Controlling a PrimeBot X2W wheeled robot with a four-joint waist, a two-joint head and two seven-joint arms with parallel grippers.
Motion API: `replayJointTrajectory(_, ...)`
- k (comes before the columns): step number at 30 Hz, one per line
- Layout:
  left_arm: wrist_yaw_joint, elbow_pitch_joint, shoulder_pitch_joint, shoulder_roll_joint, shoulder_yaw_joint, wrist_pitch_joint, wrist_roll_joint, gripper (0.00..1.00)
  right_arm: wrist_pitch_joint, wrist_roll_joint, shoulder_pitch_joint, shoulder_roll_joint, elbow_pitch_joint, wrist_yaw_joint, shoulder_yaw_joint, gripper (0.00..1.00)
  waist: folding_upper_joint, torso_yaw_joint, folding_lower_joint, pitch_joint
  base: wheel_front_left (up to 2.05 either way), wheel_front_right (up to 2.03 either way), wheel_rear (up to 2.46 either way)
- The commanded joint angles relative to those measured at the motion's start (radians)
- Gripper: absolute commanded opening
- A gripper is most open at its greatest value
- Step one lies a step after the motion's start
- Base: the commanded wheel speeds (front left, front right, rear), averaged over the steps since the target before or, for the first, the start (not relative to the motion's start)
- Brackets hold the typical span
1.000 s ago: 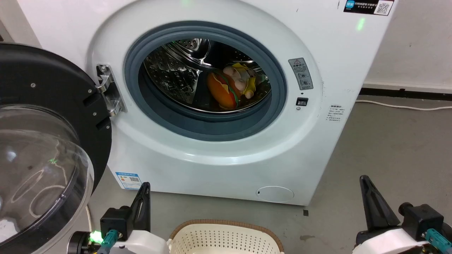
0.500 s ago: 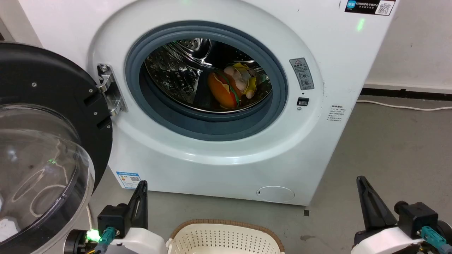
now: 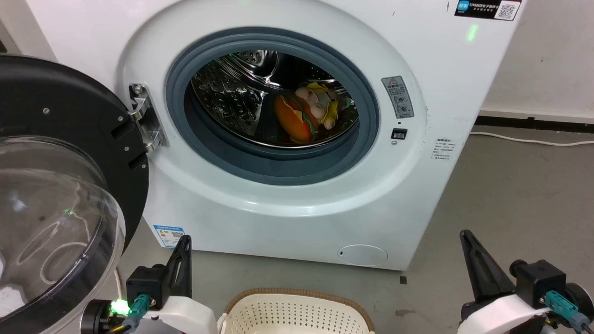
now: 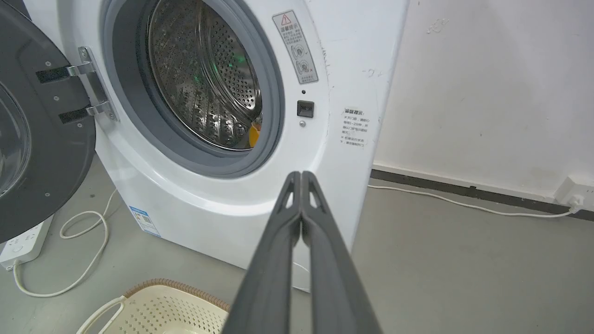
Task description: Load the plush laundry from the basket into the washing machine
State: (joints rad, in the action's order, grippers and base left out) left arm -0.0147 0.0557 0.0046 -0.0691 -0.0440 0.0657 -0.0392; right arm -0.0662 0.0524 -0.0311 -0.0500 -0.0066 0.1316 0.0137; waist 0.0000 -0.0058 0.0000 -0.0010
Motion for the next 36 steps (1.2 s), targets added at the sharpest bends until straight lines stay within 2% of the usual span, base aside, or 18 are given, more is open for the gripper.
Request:
replayJointTrajectory(1, 0.003, -0.011, -0.003, 0.007, 0.009, -0.007, 0.009, 0.00, 0.007, -0.012, 0.013, 0.000, 0.004, -0.001, -0.003, 0.00, 0.0000, 0.000, 0.0000, 0.000, 0.00, 0.00, 0.00)
replayJointTrajectory(36, 0.015, -0.056, -0.005, 0.019, 0.044, -0.066, 0.039, 0.00, 0.066, -0.052, 0.031, 0.000, 0.007, -0.001, -0.014, 0.00, 0.0000, 0.006, 0.0000, 0.001, 0.00, 0.00, 0.00)
